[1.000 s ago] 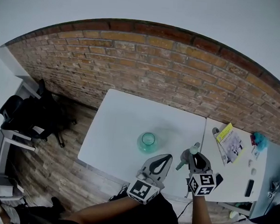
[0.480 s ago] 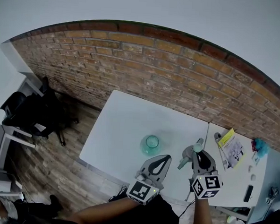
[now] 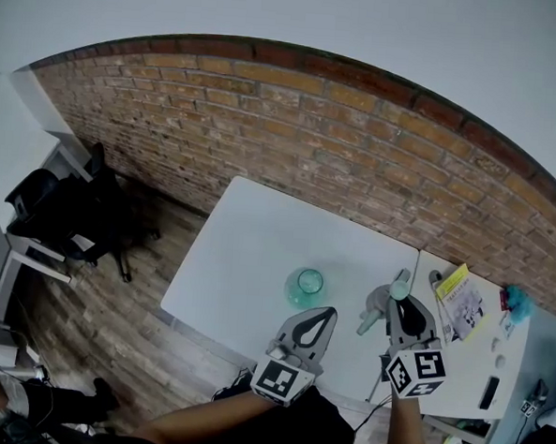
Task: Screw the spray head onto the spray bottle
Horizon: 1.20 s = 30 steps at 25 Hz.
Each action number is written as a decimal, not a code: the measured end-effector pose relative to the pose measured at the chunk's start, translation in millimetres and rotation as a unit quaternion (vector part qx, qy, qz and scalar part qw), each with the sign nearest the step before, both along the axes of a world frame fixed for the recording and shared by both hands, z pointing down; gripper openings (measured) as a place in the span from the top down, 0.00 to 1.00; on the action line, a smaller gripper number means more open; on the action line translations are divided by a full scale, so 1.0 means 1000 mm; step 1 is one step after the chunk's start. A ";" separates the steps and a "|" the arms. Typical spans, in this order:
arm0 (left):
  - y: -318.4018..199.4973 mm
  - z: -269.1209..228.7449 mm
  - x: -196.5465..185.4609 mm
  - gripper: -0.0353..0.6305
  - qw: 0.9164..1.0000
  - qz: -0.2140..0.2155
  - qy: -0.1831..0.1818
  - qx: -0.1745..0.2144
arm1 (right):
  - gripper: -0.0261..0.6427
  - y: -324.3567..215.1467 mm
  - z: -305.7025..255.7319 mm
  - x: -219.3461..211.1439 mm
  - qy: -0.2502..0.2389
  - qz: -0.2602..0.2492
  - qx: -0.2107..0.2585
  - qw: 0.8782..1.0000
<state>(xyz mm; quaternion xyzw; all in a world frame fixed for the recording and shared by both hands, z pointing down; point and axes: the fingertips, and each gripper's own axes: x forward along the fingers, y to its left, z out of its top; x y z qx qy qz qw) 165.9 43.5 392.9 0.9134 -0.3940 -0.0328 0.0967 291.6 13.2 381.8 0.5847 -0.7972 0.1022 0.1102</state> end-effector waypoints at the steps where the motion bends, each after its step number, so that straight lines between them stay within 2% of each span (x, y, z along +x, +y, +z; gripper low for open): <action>1: 0.000 0.000 -0.002 0.94 1.000 -0.001 -0.003 0.004 | 0.86 0.000 -0.002 -0.001 0.003 0.000 0.002 1.000; 6: -0.002 -0.005 -0.015 0.94 1.000 -0.017 0.006 0.000 | 0.86 -0.005 -0.013 -0.014 0.006 -0.010 0.006 1.000; 9: -0.004 -0.005 -0.023 0.94 0.999 -0.018 -0.016 0.020 | 0.86 -0.008 -0.025 -0.022 0.007 -0.016 0.017 1.000; 12: -0.006 -0.004 -0.033 0.94 0.999 -0.034 0.003 -0.002 | 0.86 -0.012 -0.039 -0.033 0.017 -0.028 0.030 0.999; 21: -0.010 -0.007 -0.056 0.94 0.998 -0.057 0.012 -0.008 | 0.86 -0.018 -0.063 -0.060 0.011 -0.046 0.040 0.998; 30: -0.012 -0.004 -0.067 0.94 0.998 -0.062 0.010 -0.011 | 0.86 -0.020 -0.083 -0.071 0.009 -0.050 0.057 0.997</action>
